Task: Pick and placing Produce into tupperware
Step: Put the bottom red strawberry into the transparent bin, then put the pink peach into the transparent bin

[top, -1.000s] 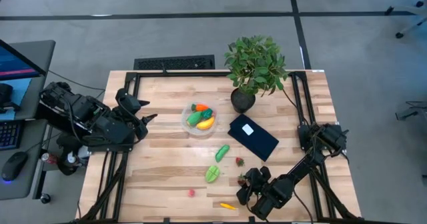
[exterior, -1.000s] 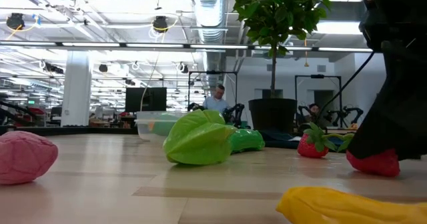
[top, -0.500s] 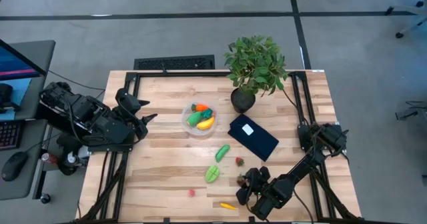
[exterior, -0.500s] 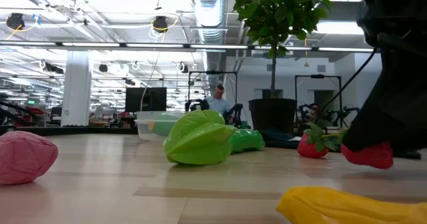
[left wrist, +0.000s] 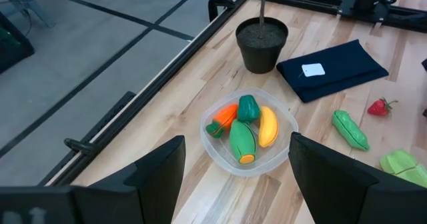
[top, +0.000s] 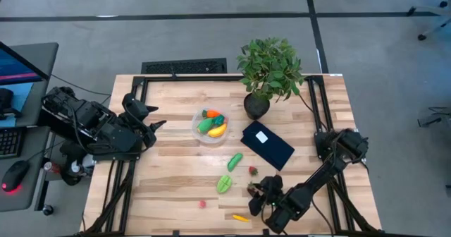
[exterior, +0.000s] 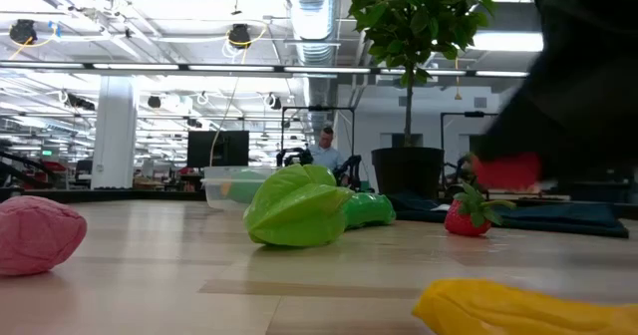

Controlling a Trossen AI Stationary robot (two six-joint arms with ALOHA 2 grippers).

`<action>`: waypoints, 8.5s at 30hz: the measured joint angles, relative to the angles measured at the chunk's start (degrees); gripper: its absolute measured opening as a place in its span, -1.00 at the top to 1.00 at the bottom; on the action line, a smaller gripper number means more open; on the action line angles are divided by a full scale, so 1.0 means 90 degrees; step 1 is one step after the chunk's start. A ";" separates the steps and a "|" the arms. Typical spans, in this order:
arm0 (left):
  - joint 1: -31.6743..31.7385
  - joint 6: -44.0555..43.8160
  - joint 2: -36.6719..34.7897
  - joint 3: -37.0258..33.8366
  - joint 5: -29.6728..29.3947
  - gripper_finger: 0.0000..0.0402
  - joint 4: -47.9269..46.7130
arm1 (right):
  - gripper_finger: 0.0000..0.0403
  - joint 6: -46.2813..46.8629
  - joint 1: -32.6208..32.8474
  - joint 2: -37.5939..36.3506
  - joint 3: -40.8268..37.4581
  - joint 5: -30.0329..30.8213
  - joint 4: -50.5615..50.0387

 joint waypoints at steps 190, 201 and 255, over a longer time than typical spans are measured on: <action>-0.1404 0.0063 0.4508 0.0002 0.1574 -0.28 0.2962 | 0.33 -0.2421 0.0782 -0.2145 0.0005 -0.0757 -0.1914; -0.1701 0.0020 0.5605 0.0000 0.2697 -0.28 0.3920 | 0.34 -0.2420 0.0894 -0.2145 0.0005 -0.0736 -0.1910; -0.1615 -0.0345 0.6829 0.0002 0.3016 0.08 0.5411 | 0.37 -0.2421 0.1059 -0.2140 0.0005 -0.0767 -0.2026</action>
